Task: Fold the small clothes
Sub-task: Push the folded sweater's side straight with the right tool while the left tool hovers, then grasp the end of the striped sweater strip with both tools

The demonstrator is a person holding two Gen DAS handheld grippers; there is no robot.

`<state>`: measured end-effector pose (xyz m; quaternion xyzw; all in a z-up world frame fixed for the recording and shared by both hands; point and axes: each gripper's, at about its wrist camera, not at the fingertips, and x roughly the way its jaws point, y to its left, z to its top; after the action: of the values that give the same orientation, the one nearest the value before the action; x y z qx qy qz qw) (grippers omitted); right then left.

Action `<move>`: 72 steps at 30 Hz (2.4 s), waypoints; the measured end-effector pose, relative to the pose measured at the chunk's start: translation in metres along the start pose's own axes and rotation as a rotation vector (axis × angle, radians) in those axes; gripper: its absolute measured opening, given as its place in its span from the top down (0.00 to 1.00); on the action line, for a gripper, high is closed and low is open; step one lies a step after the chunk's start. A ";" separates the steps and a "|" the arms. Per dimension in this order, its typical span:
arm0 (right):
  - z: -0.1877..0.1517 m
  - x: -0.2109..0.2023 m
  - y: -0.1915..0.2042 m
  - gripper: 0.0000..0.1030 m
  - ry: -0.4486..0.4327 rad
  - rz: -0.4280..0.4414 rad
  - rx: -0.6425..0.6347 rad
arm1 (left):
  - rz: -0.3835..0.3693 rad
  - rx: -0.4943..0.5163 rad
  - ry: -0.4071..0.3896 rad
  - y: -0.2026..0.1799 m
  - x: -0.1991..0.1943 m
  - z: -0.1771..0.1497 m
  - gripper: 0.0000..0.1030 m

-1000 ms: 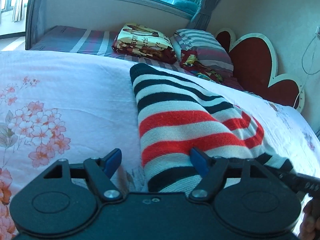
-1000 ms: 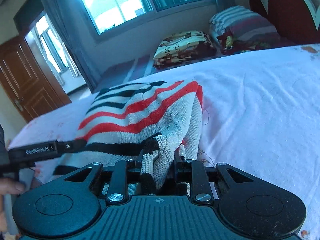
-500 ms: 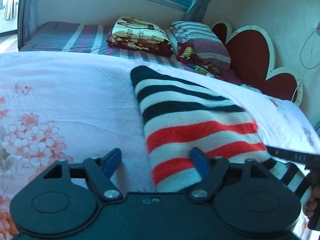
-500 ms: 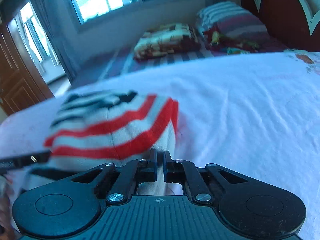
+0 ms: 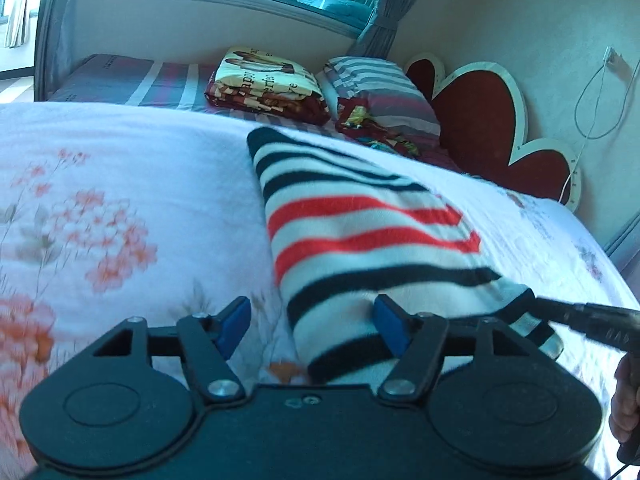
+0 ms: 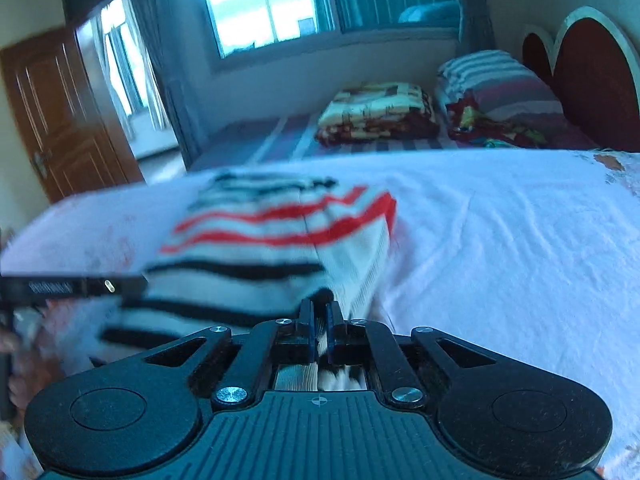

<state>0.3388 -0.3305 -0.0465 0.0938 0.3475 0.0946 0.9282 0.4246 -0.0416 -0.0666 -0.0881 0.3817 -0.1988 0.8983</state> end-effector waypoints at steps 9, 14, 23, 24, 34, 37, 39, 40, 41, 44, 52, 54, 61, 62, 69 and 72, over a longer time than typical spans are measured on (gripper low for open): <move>-0.026 0.011 -0.014 0.95 0.043 0.006 0.067 | 0.061 0.077 -0.017 -0.007 0.000 -0.012 0.27; -0.015 -0.030 -0.003 0.95 -0.048 0.009 0.062 | 0.042 0.086 -0.032 -0.011 -0.028 -0.019 0.36; -0.034 -0.004 0.023 0.95 0.017 0.006 -0.042 | 0.051 0.064 0.032 -0.017 -0.023 -0.041 0.27; -0.041 0.001 0.018 0.96 0.025 0.003 -0.034 | 0.054 0.060 0.036 -0.015 -0.022 -0.043 0.25; -0.047 0.007 0.009 1.00 0.020 -0.003 0.015 | 0.089 0.087 0.025 -0.016 -0.020 -0.049 0.23; -0.048 0.007 0.013 1.00 0.018 -0.016 0.011 | 0.095 0.090 0.021 -0.017 -0.020 -0.051 0.23; -0.048 0.007 0.014 1.00 0.018 -0.023 0.011 | 0.097 0.091 0.020 -0.017 -0.020 -0.051 0.22; -0.048 0.007 0.015 1.00 0.019 -0.026 0.010 | 0.099 0.093 0.020 -0.017 -0.020 -0.052 0.22; -0.048 0.007 0.016 1.00 0.020 -0.029 0.010 | 0.101 0.095 0.020 -0.017 -0.020 -0.052 0.22; -0.048 0.008 0.020 1.00 0.024 -0.044 -0.006 | 0.110 0.101 0.022 -0.018 -0.020 -0.052 0.20; -0.031 -0.028 0.014 0.64 -0.081 -0.002 0.123 | 0.036 0.061 -0.014 -0.012 -0.047 -0.035 0.12; -0.027 -0.043 0.002 0.06 -0.150 0.000 0.208 | -0.018 0.033 -0.046 -0.006 -0.056 -0.029 0.06; -0.008 -0.015 -0.051 0.25 -0.083 0.149 0.429 | -0.149 -0.045 0.019 0.004 -0.019 -0.002 0.08; -0.007 -0.007 -0.061 0.25 -0.062 0.161 0.462 | -0.166 -0.059 0.042 0.005 -0.011 0.001 0.09; -0.003 0.038 -0.105 0.25 0.039 0.284 0.570 | -0.213 -0.107 0.120 0.014 0.036 0.012 0.20; -0.003 0.049 -0.112 0.25 0.048 0.323 0.572 | -0.258 -0.167 0.132 0.023 0.050 0.014 0.15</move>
<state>0.3856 -0.4262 -0.1065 0.4023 0.3627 0.1413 0.8287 0.4722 -0.0422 -0.0965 -0.1976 0.4406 -0.2852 0.8279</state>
